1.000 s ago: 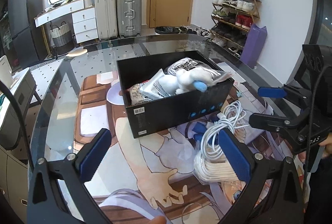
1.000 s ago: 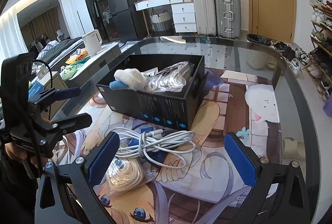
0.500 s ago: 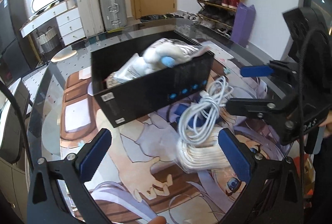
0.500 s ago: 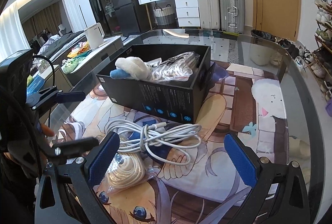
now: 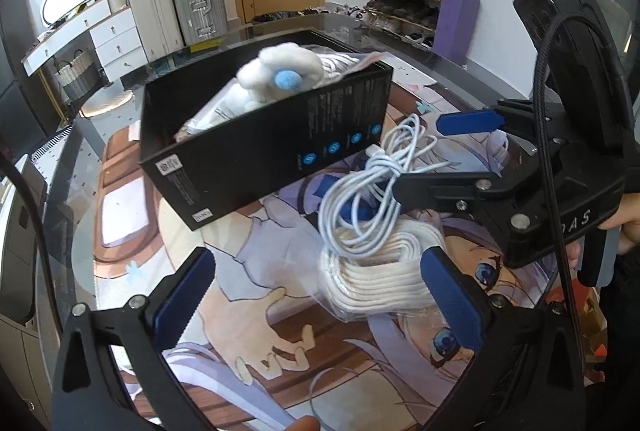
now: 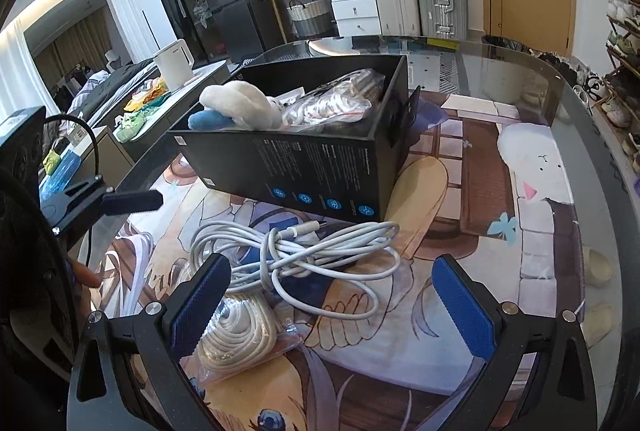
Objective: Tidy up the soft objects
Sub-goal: 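Move both tools back toward the coiled cable and rope bag beside the box, then grasp the white cable with the right tool while the left tool grasps the clear rope bag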
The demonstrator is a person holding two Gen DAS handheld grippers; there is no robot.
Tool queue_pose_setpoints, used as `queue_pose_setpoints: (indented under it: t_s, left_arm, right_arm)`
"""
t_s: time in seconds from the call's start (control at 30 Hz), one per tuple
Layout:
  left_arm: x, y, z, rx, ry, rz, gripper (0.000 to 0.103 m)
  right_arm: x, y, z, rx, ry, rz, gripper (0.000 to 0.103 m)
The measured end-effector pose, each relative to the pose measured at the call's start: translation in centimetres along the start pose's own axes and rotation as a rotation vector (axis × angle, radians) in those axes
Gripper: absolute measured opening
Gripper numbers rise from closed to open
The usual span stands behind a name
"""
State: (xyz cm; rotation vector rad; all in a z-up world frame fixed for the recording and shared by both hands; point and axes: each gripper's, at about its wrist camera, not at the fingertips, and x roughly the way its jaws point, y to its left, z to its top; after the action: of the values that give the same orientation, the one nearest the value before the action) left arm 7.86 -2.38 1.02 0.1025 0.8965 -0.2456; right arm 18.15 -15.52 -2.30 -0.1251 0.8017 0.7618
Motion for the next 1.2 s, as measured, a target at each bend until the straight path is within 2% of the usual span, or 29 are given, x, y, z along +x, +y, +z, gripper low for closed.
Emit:
queue_pose_setpoints:
  t_s: [0.27,0.53,0.77,1.2]
  left_arm:
    - [0.4,-1.6,-0.3,0.022,0.019,-0.067,0.103]
    - [1.6,-2.4,-0.8,0.028,0.057,-0.056,0.103]
    - [1.9,-1.6,-1.0,0.019,0.069,-0.045,0.103]
    - [2.5,-0.3,-0.9,-0.005,0.080,-0.062,0.103]
  right_arm:
    - [-0.8,-0.5,0.3,0.017,-0.010,0.021,0.102]
    - [-0.4,-0.5,0.1,0.011,0.005,0.009,0.102]
    - [0.6,-0.5,-0.1,0.015,0.026,-0.027,0.102]
    - [1.4,-1.0,0.2,0.098,0.006,-0.017,0.102]
